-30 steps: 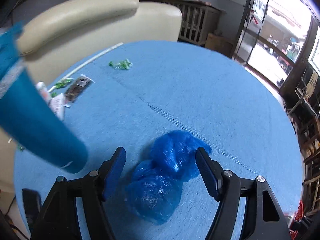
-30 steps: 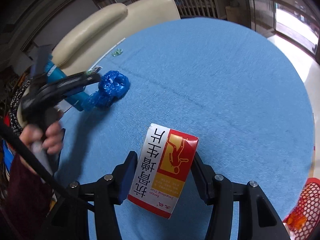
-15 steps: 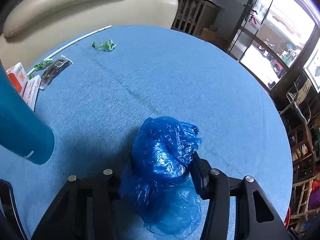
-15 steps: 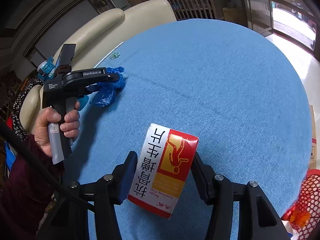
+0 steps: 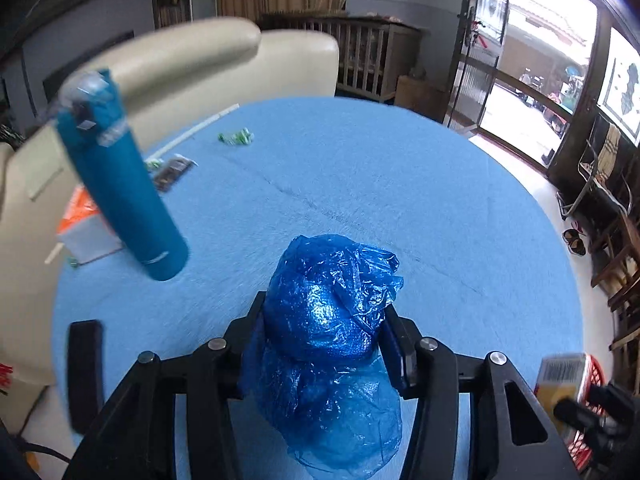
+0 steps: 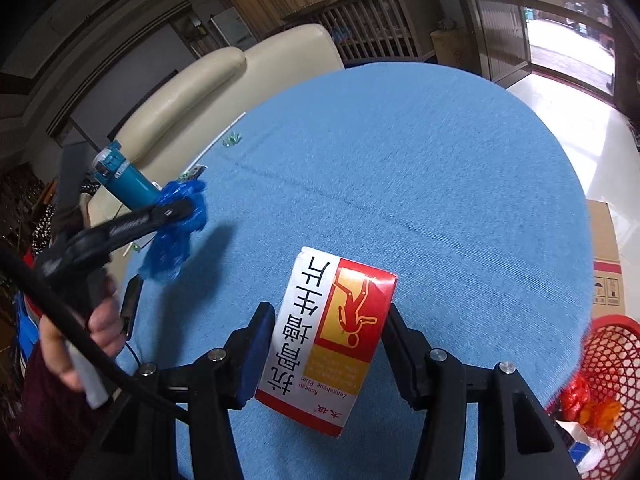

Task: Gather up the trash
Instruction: 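Carry the blue bag with the left tool while the right tool carries the medicine box toward the wastebasket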

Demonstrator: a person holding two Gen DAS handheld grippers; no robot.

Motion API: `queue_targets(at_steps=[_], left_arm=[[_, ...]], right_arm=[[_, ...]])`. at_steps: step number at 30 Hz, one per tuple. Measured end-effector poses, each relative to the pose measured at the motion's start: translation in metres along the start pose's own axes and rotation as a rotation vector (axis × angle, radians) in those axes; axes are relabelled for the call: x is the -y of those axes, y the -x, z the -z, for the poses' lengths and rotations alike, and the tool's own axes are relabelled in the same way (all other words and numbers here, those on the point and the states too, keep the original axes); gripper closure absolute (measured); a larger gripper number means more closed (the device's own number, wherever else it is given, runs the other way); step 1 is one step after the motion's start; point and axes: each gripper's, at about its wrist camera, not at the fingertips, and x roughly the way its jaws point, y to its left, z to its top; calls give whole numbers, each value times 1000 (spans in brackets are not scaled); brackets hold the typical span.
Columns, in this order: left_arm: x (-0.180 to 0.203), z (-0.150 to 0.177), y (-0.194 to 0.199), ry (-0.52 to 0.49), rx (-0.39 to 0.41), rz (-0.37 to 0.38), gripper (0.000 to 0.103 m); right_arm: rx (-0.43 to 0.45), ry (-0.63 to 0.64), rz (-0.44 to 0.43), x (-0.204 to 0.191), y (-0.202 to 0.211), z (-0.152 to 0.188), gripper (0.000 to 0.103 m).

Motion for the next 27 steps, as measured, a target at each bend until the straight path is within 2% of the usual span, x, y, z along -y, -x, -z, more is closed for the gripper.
queue_targets(at_steps=[5, 8, 18, 27], left_arm=[[15, 20, 44, -74, 69, -69, 50], [25, 30, 66, -115, 113, -85, 50], [53, 46, 112, -208, 199, -110, 50], [70, 56, 136, -262, 229, -100, 50]], right_arm=[[32, 6, 4, -3, 18, 8, 46], [53, 13, 8, -6, 36, 12, 46], [134, 31, 13, -15, 82, 23, 46], [177, 16, 26, -12, 106, 30, 46]])
